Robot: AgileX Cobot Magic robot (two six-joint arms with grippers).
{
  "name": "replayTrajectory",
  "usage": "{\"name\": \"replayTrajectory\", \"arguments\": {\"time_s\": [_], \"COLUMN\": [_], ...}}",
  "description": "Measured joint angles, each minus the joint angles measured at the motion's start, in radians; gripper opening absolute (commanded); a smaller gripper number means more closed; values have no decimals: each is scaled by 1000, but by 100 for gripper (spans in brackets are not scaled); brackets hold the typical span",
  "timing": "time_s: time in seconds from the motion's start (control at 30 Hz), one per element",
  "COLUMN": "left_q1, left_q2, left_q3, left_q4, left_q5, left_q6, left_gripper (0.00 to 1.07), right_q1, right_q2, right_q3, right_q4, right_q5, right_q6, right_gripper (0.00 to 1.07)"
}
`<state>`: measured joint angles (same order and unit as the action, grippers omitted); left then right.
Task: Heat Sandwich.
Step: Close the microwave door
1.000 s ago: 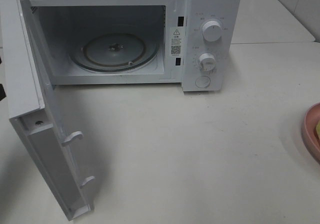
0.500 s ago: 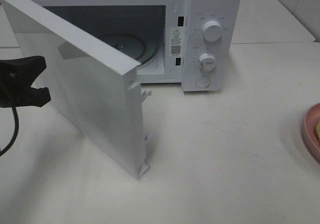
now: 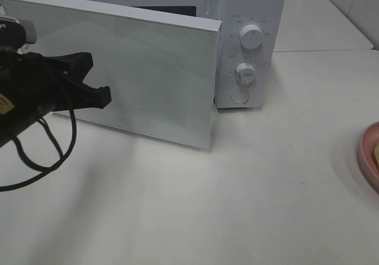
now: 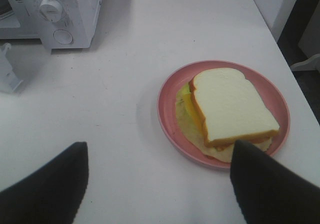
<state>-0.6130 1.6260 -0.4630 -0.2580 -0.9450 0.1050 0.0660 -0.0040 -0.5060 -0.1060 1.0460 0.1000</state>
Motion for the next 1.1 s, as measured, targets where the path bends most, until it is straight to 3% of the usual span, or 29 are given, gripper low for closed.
{"name": "replayTrajectory", "arguments": {"time_s": [0.27, 1.1], "left_q1": [-71, -105], "left_q2": [86, 310], "left_q3": [-140, -543], "left_q4": [-68, -95], "left_q5": [37, 249], "left_q6": [51, 54], "left_gripper": [0, 0], "right_q1": [0, 0], "right_q2": [0, 0], "right_q3": [0, 0], "right_q4": [0, 0], "right_q5": [0, 0], "right_q6": [0, 0], "right_gripper": [76, 76]}}
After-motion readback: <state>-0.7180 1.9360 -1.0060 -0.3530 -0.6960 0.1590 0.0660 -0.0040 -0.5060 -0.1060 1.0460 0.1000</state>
